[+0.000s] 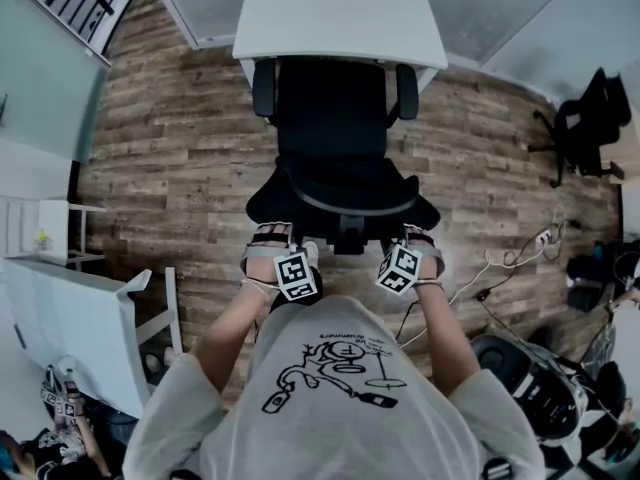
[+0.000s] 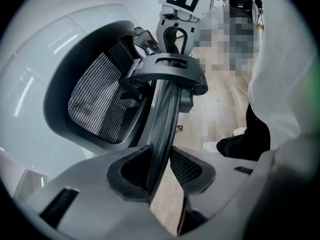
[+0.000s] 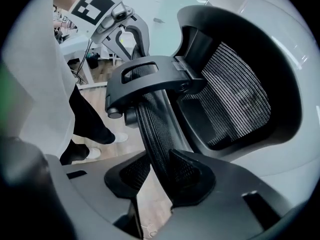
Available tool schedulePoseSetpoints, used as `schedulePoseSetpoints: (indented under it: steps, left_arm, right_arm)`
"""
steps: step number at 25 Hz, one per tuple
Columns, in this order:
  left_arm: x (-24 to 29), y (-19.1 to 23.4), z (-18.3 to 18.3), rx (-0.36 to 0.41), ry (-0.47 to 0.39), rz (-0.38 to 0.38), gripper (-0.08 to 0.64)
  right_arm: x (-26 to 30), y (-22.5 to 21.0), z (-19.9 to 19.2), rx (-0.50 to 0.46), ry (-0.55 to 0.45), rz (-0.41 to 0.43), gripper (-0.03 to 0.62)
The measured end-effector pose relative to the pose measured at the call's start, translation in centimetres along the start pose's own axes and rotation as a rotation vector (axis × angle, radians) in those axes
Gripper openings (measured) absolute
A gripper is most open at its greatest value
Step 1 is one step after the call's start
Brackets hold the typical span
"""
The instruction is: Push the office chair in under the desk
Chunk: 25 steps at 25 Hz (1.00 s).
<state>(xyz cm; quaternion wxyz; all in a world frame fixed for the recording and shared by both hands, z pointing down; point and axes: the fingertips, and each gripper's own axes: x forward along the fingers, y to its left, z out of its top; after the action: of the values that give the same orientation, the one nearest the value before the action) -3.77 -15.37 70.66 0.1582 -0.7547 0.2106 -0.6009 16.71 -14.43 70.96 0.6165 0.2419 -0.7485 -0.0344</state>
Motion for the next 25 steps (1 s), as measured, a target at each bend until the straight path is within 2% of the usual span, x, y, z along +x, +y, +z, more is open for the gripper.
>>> schedulePoseSetpoints:
  steps: [16, 25]
  left_arm:
    - [3.3, 5.8, -1.1, 0.004, -0.027, -0.016, 0.124]
    - [4.6, 8.7, -2.0, -0.001, -0.019, -0.009, 0.124]
  right_arm:
    - [2.9, -5.1, 2.8, 0.024, 0.027, -0.008, 0.143]
    - [3.9, -7.4, 4.5, 0.022, 0.024, -0.045, 0.144]
